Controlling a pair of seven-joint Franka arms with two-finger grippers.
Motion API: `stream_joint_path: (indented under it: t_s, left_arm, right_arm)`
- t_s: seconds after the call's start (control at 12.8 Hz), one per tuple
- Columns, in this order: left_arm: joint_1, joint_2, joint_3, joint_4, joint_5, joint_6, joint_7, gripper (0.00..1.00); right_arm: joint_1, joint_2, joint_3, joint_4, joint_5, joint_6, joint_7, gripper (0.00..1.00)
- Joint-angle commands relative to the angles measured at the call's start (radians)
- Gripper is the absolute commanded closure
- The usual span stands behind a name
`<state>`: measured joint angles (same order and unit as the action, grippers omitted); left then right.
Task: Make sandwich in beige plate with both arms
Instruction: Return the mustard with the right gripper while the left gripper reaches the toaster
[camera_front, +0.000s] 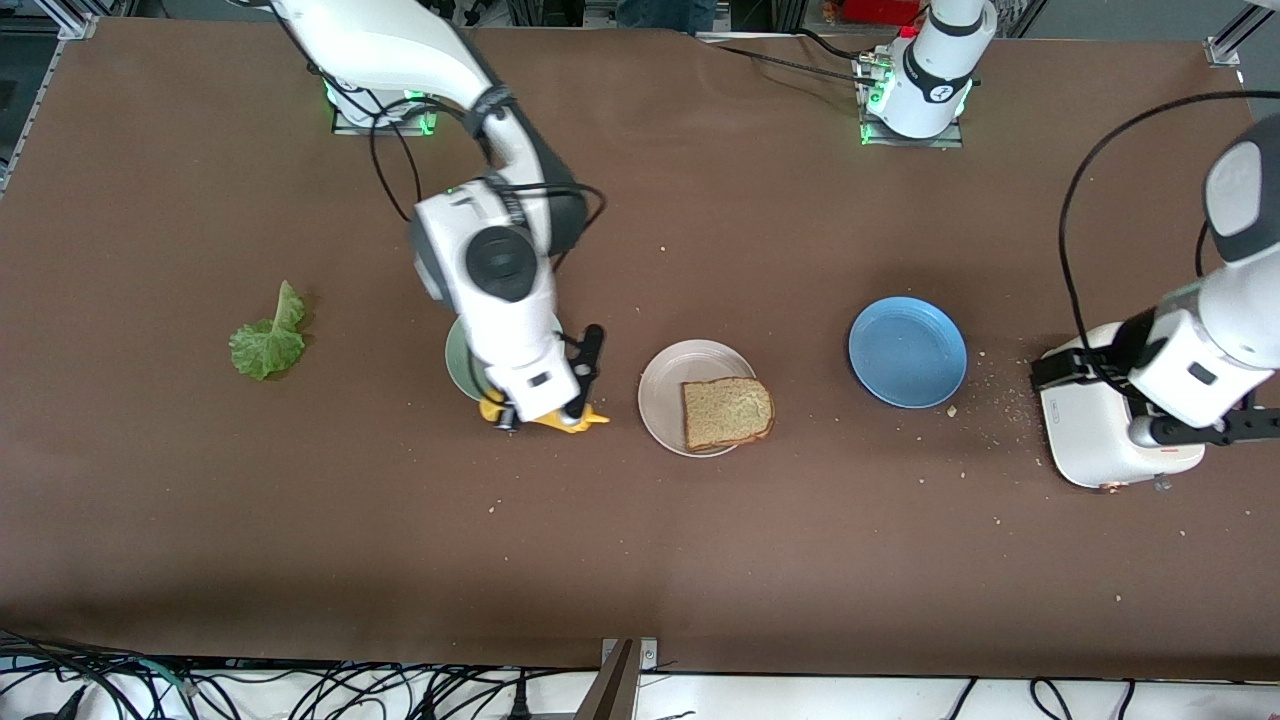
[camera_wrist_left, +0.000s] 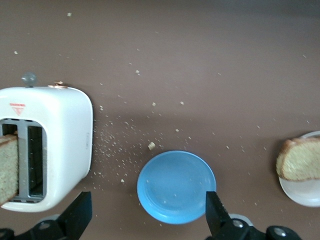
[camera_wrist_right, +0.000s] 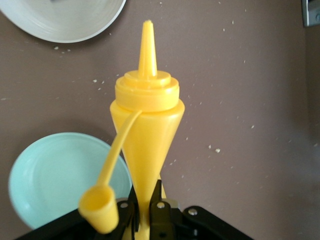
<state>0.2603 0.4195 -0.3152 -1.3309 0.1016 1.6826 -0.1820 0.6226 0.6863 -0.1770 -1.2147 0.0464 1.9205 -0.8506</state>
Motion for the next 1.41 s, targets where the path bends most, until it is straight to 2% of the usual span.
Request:
stream_joint_path:
  t_s: [0.0, 0.23, 0.47, 0.7, 1.1, 1.25, 1.33]
  left_arm:
    - [0.077, 0.047, -0.008, 0.01, -0.005, 0.052, 0.106, 0.0]
    - [0.155, 0.094, -0.001, 0.007, 0.013, 0.171, 0.197, 0.0]
    - [0.209, 0.099, 0.004, -0.002, 0.122, 0.195, 0.231, 0.0]
    - [0.261, 0.11, 0.005, -0.022, 0.124, 0.189, 0.34, 0.01]
    - [0.287, 0.11, 0.004, -0.123, 0.122, 0.146, 0.354, 0.08]
    - [0.289, 0.108, 0.004, -0.143, 0.124, 0.123, 0.358, 0.32]
    - [0.289, 0.107, 0.005, -0.142, 0.125, 0.094, 0.358, 0.59]
  right_arm:
    - [-0.127, -0.05, 0.019, -0.025, 0.197, -0.101, -0.178, 1.0]
    - [-0.277, -0.054, 0.019, -0.034, 0.418, -0.237, -0.382, 1.0]
    - [-0.404, -0.054, 0.019, -0.064, 0.545, -0.368, -0.534, 1.0]
    - [-0.526, -0.054, 0.019, -0.17, 0.688, -0.474, -0.698, 1.0]
    - [-0.653, -0.054, 0.019, -0.454, 0.814, -0.498, -1.092, 1.0]
    - [-0.678, -0.054, 0.016, -0.512, 0.819, -0.494, -1.209, 1.0]
    - [-0.693, -0.045, 0.016, -0.529, 0.82, -0.489, -1.275, 1.0]
